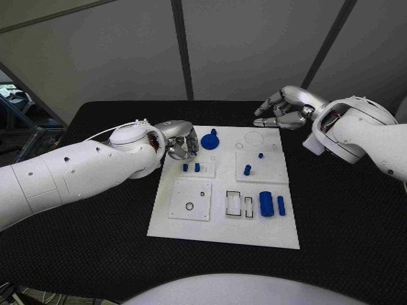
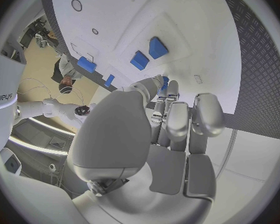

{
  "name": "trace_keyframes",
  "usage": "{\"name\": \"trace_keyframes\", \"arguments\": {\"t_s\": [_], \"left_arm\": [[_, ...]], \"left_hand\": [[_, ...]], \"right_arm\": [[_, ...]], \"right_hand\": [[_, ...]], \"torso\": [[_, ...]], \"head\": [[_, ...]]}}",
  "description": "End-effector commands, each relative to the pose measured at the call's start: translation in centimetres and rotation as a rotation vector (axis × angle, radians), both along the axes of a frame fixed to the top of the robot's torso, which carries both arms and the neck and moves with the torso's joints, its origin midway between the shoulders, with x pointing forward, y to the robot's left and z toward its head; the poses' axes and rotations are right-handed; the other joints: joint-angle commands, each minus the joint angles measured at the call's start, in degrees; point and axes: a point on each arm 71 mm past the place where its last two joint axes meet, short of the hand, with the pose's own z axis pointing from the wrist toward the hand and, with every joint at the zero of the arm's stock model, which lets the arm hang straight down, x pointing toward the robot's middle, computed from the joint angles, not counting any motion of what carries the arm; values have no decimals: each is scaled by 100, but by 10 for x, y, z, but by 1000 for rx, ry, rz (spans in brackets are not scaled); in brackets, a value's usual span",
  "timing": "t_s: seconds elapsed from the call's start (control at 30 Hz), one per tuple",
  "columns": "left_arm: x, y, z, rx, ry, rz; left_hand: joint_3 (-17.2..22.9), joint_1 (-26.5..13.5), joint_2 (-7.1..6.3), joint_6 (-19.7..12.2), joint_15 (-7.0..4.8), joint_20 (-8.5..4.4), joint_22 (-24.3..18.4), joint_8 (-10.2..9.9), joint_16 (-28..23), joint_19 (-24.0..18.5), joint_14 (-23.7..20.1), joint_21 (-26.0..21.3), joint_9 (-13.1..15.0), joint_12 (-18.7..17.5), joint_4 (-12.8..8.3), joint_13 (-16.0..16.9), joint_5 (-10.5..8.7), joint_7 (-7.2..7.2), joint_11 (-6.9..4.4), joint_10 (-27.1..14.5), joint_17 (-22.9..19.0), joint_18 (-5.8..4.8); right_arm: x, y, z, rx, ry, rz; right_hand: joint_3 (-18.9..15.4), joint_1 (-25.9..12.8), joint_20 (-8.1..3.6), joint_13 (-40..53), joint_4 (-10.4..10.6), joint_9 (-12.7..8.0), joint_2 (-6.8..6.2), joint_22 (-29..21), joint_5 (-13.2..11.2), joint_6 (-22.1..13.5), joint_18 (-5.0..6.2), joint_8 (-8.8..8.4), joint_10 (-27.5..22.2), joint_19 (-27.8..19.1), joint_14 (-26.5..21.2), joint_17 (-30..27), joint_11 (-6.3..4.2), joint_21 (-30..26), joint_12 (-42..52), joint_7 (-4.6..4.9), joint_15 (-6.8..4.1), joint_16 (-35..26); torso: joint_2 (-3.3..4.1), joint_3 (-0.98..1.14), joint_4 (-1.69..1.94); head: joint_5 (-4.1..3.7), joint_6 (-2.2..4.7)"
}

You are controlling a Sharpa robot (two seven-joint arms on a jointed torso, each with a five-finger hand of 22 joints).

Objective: Assemble the parts on the task board

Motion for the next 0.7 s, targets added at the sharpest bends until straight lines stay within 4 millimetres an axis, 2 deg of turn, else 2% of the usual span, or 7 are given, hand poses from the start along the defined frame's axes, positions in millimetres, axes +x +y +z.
{"name": "trace_keyframes", "arguments": {"t_s": [0.03,0.7], "left_arm": [[0,-1,-1,5,12,0],[1,-4,-6,21,40,-2]], "left_hand": [[23,-60,15,30,-11,11,5,-25,32,35,19,21,-4,-32,-4,9,-25,0,-2,32,-6,-184],[17,-88,2,22,-13,10,32,-52,33,47,16,49,-9,-68,-12,12,-30,-7,-3,38,-15,-190]], "right_arm": [[0,1,1,0,-5,9],[0,1,1,0,-4,7]], "right_hand": [[14,14,-17,129,31,5,21,0,35,11,92,8,3,-24,316,324,-15,-19,5,-31,-40,-23],[11,23,-18,128,32,6,24,5,41,17,90,14,4,-19,317,327,-17,-17,6,-33,-42,-22]], "torso": [[-2,-1,4],[-2,5,0]], "head": [[-2,-7],[-14,-27]]}}
